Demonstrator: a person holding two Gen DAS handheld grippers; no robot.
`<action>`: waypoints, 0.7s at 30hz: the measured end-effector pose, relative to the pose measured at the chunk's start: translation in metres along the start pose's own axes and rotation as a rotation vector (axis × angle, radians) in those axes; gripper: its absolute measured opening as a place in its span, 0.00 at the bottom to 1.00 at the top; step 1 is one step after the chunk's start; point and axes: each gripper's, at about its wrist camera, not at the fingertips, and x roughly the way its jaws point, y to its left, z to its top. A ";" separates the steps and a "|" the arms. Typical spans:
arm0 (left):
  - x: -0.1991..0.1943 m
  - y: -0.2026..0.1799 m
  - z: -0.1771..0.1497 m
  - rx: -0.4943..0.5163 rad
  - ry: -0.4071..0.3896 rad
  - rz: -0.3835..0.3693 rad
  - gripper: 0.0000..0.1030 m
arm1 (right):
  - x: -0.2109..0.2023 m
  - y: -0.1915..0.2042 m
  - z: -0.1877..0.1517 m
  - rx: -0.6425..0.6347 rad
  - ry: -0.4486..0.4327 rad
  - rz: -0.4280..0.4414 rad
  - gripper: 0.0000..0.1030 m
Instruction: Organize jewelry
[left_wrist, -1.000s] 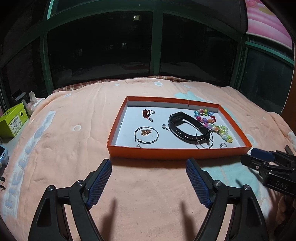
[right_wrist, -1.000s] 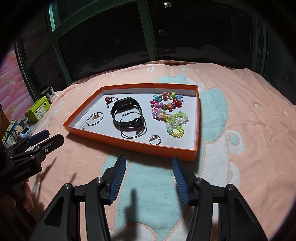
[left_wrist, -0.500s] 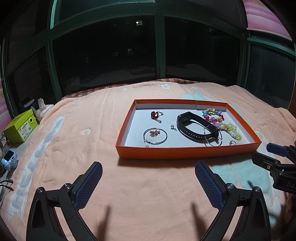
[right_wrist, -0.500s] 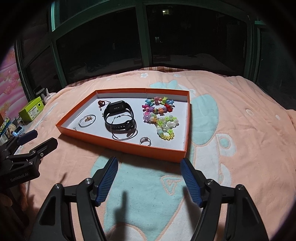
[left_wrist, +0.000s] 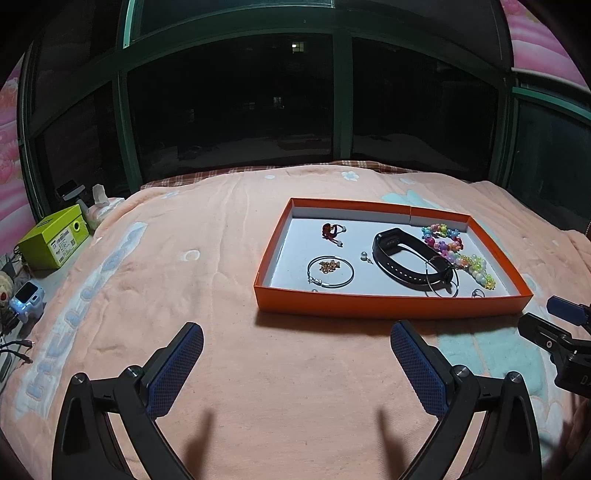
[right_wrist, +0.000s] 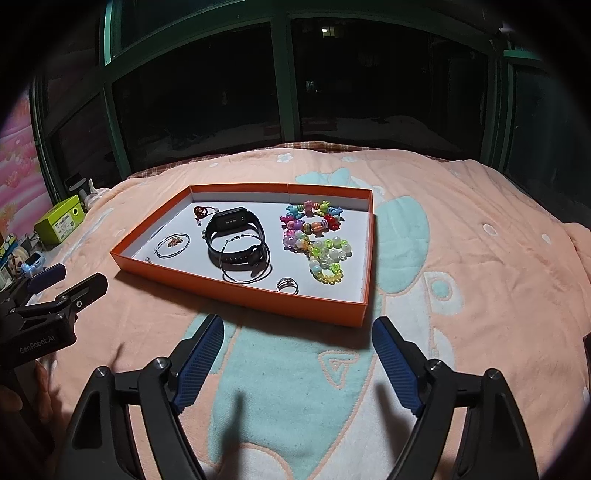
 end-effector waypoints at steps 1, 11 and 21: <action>0.000 0.000 0.000 -0.002 -0.001 0.003 1.00 | 0.000 0.000 0.000 0.002 0.001 0.000 0.88; 0.001 0.002 0.000 -0.012 0.005 0.015 1.00 | -0.001 0.000 0.001 0.000 0.000 -0.002 0.88; -0.001 -0.002 -0.001 0.006 -0.006 0.028 1.00 | -0.002 0.003 0.000 -0.014 -0.010 -0.007 0.88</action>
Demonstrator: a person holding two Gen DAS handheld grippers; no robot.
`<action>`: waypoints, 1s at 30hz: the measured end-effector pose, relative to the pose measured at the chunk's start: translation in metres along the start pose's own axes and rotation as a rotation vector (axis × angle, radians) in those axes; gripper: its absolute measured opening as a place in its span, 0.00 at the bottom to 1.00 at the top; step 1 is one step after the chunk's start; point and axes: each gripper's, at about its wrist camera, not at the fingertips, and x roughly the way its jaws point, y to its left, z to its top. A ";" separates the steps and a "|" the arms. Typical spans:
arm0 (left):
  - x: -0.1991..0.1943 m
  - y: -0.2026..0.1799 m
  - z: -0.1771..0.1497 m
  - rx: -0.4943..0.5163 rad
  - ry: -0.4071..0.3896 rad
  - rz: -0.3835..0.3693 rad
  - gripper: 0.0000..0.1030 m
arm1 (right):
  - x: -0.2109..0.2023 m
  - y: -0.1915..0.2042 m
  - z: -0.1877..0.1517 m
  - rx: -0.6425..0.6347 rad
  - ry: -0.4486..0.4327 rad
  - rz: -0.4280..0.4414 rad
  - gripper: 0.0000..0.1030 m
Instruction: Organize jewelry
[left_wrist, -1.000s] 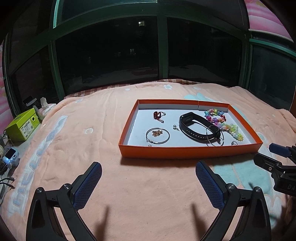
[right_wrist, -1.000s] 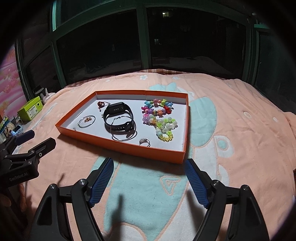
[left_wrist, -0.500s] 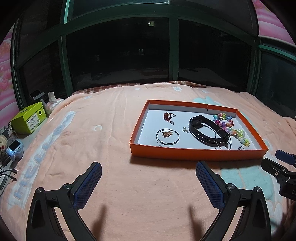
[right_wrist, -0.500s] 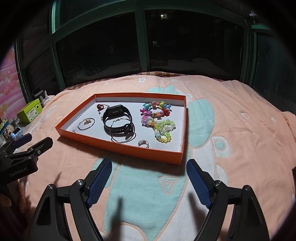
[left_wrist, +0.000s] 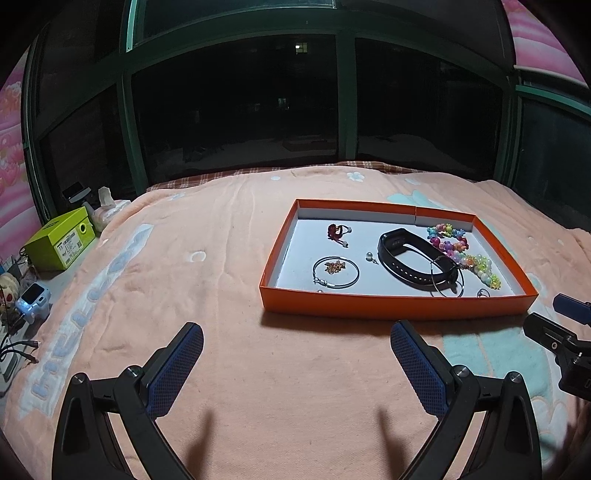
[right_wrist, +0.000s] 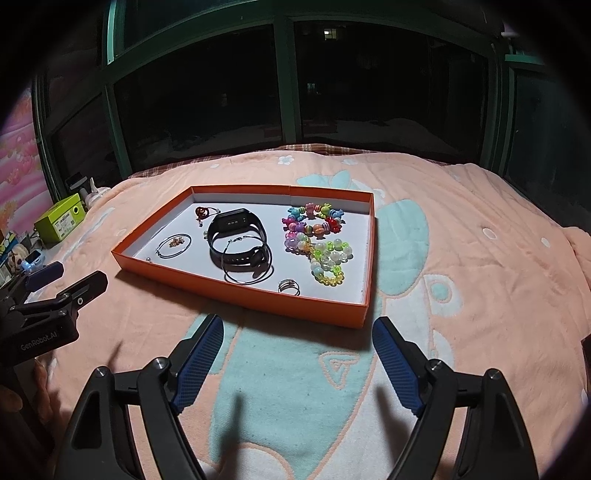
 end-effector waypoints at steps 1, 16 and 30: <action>0.000 0.000 0.000 0.000 0.000 0.001 1.00 | 0.000 0.000 0.000 -0.001 0.000 -0.001 0.88; 0.000 0.000 -0.001 0.001 0.002 0.000 1.00 | -0.001 0.001 0.000 -0.005 -0.003 -0.003 0.88; 0.000 0.001 -0.001 0.002 0.002 0.000 1.00 | -0.001 0.001 0.000 -0.004 -0.007 -0.003 0.88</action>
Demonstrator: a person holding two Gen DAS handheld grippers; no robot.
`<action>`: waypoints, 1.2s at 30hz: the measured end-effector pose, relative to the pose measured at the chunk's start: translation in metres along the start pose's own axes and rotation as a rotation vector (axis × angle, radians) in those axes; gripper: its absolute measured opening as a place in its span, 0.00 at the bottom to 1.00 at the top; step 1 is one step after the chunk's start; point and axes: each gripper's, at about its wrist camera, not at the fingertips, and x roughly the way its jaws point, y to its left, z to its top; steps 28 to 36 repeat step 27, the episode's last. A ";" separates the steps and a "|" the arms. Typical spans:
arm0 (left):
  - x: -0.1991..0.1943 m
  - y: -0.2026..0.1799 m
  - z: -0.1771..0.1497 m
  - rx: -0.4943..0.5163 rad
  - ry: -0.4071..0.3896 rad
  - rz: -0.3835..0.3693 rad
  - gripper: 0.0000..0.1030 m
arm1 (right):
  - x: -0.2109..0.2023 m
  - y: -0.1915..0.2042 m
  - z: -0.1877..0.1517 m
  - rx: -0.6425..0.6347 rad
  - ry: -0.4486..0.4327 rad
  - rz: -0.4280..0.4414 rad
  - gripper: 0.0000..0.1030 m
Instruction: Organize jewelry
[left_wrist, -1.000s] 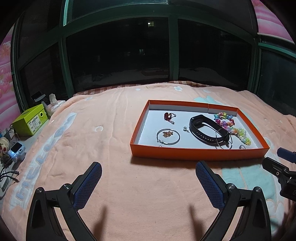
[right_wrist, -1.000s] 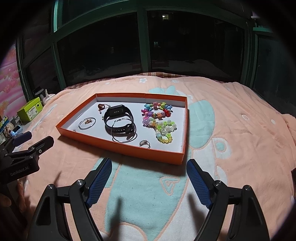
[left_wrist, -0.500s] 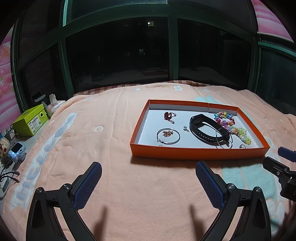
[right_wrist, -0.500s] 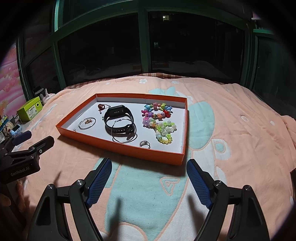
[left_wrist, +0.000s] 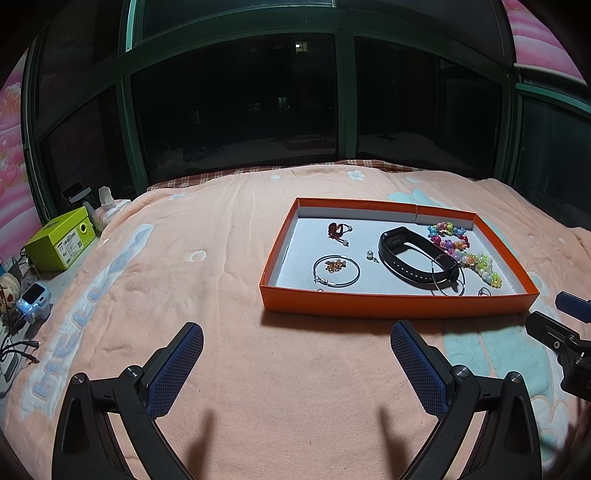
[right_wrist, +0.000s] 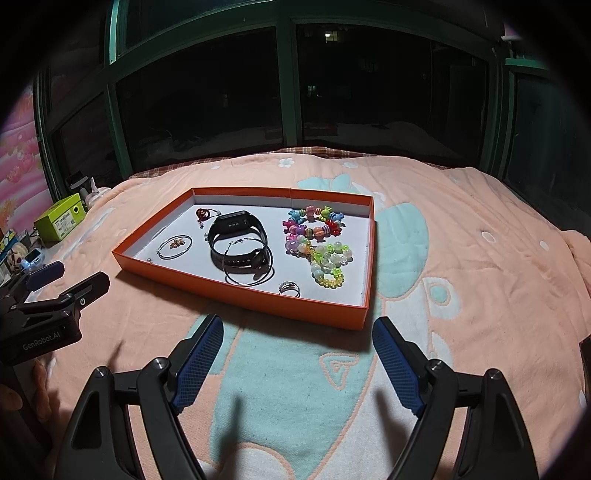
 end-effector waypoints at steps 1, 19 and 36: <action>0.000 0.000 0.000 0.000 0.000 0.000 1.00 | 0.000 0.000 0.000 -0.001 0.000 0.000 0.88; 0.000 -0.003 0.000 0.013 0.003 -0.001 1.00 | 0.000 0.000 0.001 -0.003 0.000 0.000 0.88; 0.001 -0.005 0.001 0.026 0.003 0.001 1.00 | 0.000 0.000 0.001 -0.004 0.000 0.000 0.88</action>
